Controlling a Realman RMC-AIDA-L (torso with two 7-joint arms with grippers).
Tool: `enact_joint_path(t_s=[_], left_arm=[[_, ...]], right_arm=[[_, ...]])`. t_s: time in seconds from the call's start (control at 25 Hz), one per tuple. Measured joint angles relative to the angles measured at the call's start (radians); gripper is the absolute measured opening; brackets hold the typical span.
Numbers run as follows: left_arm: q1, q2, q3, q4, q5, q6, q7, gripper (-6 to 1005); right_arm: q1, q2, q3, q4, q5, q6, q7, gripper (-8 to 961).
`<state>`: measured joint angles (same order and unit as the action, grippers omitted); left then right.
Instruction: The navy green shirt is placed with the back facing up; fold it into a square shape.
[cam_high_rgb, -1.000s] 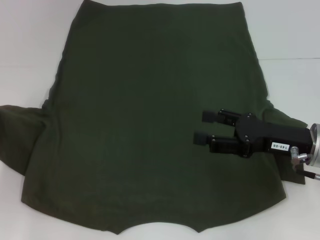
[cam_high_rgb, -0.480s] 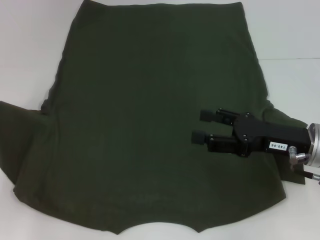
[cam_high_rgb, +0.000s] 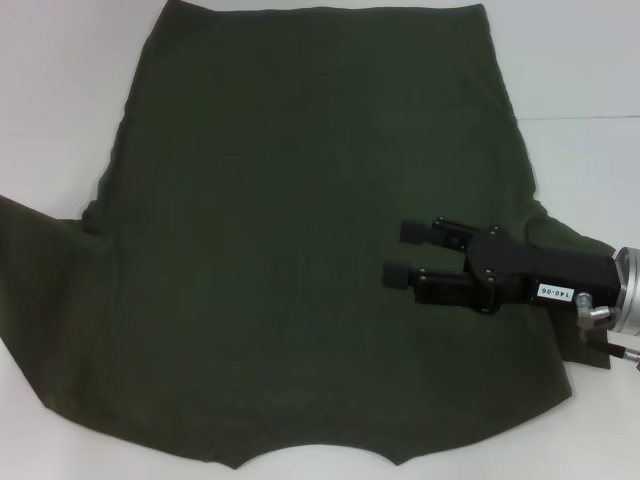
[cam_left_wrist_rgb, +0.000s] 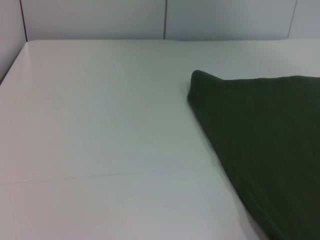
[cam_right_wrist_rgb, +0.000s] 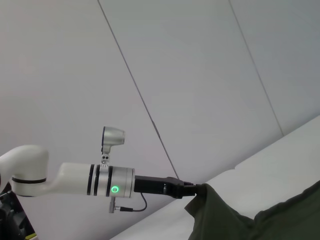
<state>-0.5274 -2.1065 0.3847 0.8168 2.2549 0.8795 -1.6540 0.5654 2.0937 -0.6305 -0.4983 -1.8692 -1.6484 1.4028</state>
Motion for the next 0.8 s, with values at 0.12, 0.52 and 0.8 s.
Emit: enact_joint_path(t_s=[0.12, 0.52, 0.8], left_arm=[[0.011, -0.011, 0.0, 0.03, 0.0, 0.049, -0.014, -1], [0.048, -0.036, 0.01, 0.18, -0.007, 0.47, -0.142, -1], [0.019, -0.06, 0.101, 0.142, -0.063, 0.542, -0.215, -2]], right_arm=[[0.0, 0.0, 0.0, 0.001, 0.0, 0.002, -0.001, 884], [-0.007, -0.002, -0.002, 0.007, -0.003, 0.001, -0.012, 882], [-0.013, -0.002, -0.002, 0.009, -0.007, -0.007, -0.026, 881]])
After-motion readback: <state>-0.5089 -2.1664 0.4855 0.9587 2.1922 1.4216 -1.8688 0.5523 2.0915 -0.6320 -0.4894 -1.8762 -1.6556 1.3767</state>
